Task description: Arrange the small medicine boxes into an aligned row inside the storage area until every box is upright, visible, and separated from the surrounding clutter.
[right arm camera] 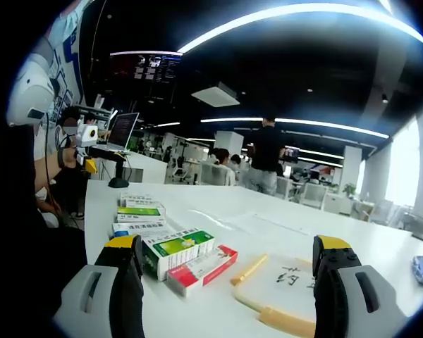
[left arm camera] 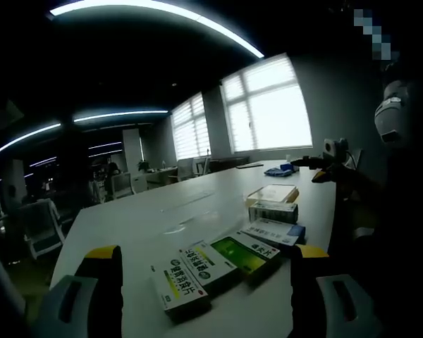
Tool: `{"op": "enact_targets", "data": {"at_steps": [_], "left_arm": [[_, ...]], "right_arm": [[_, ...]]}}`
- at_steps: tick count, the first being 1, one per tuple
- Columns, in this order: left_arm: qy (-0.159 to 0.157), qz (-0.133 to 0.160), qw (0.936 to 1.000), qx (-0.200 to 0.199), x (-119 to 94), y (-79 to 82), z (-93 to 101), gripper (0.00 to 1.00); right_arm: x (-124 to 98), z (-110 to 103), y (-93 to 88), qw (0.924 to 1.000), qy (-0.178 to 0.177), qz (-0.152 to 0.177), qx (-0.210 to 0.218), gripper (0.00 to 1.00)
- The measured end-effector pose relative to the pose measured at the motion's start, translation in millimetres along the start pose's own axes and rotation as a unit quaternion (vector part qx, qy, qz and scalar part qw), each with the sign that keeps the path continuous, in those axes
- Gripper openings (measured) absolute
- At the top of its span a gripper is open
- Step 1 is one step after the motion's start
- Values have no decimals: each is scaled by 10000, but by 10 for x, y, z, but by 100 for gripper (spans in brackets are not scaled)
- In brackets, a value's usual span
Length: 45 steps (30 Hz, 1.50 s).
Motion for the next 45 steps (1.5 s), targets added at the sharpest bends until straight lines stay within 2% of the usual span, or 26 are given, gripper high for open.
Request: {"op": "enact_targets", "data": {"at_steps": [24, 45], "left_arm": [[112, 7, 9999, 37, -30, 34, -51, 99], [135, 17, 9999, -26, -39, -9, -72, 99]], "right_arm": [[16, -19, 44, 10000, 11, 59, -20, 99], [3, -20, 57, 10000, 3, 39, -66, 99]]}}
Point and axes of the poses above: the point that each gripper's makers call its tool centre point, and the gripper's own axes: x roughly forward along the fingers, z roughly to its right, y roughly out of its top, the point moved 1 cm from there along -x, roughly backward along the fingers, and after that the axes turned 11 degrees about -y, right-handed, at the moved point
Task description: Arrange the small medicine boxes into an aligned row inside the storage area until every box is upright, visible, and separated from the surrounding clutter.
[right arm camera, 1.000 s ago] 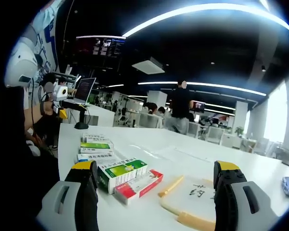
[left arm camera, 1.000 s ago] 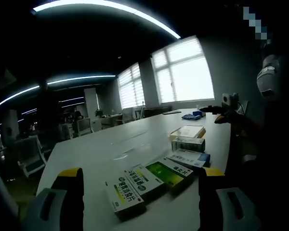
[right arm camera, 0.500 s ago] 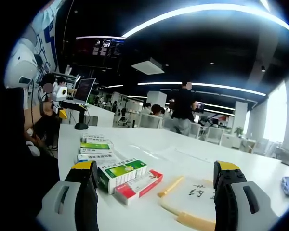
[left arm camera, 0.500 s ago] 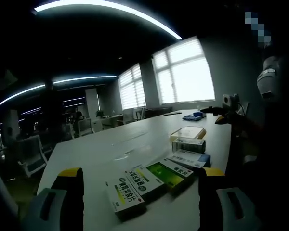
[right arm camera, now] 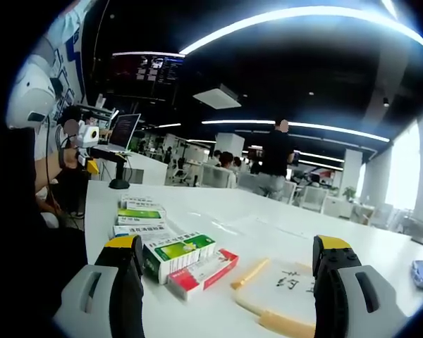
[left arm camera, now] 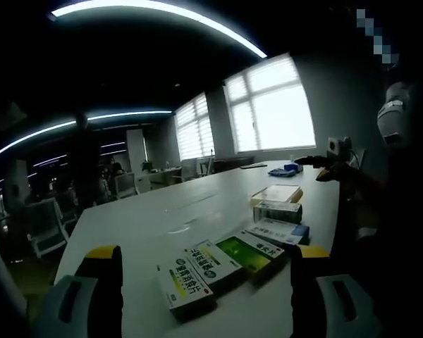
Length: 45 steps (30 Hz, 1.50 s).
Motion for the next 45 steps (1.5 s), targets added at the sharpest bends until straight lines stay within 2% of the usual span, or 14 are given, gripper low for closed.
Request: {"op": "enact_targets", "data": {"at_steps": [26, 45], "left_arm": [[109, -43, 9999, 49, 9, 15, -138, 99], [68, -54, 10000, 2, 57, 12, -183, 98]], "right_arm": [[-5, -14, 55, 10000, 5, 43, -50, 99], [-38, -22, 129, 9999, 23, 129, -4, 99]]}}
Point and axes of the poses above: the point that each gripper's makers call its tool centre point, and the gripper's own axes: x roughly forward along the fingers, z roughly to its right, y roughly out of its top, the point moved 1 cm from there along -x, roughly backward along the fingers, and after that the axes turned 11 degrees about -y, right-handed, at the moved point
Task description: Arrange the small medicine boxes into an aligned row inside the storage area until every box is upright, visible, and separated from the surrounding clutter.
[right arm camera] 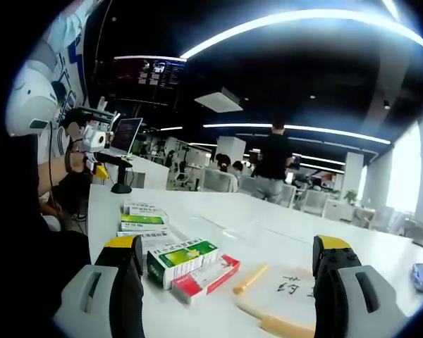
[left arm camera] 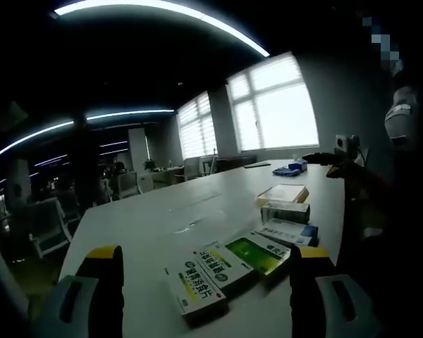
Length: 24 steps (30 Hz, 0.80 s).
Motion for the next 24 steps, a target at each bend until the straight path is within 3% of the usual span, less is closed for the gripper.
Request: {"op": "enact_targets", "data": {"at_steps": [24], "left_arm": [[27, -117, 9999, -84, 64, -95, -151, 98]], "right_arm": [[17, -12, 63, 10000, -2, 47, -45, 99]]}}
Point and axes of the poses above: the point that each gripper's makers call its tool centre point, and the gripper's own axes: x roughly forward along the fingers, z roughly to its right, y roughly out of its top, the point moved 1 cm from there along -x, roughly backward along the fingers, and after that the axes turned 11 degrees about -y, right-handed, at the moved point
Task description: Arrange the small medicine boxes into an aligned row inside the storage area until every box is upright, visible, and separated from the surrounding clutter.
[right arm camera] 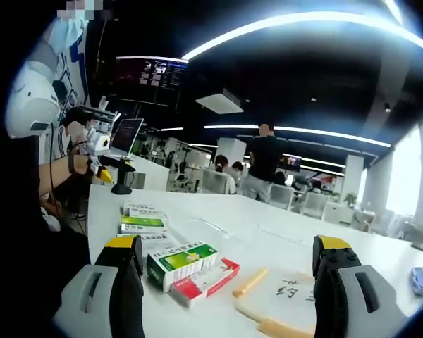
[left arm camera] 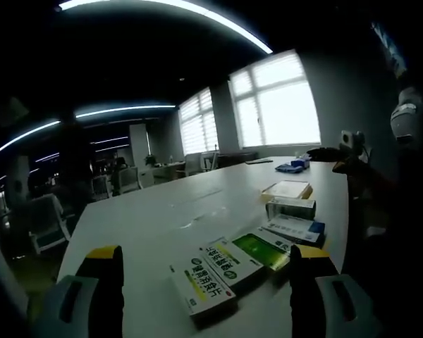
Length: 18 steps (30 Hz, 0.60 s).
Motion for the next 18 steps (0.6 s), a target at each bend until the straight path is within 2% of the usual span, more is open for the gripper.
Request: {"op": "enact_targets", "data": {"at_steps": [18], "left_arm": [[24, -46, 10000, -37, 61, -57, -121, 98]], "right_arm": [[-2, 4, 26, 10000, -1, 16, -33, 99]]}}
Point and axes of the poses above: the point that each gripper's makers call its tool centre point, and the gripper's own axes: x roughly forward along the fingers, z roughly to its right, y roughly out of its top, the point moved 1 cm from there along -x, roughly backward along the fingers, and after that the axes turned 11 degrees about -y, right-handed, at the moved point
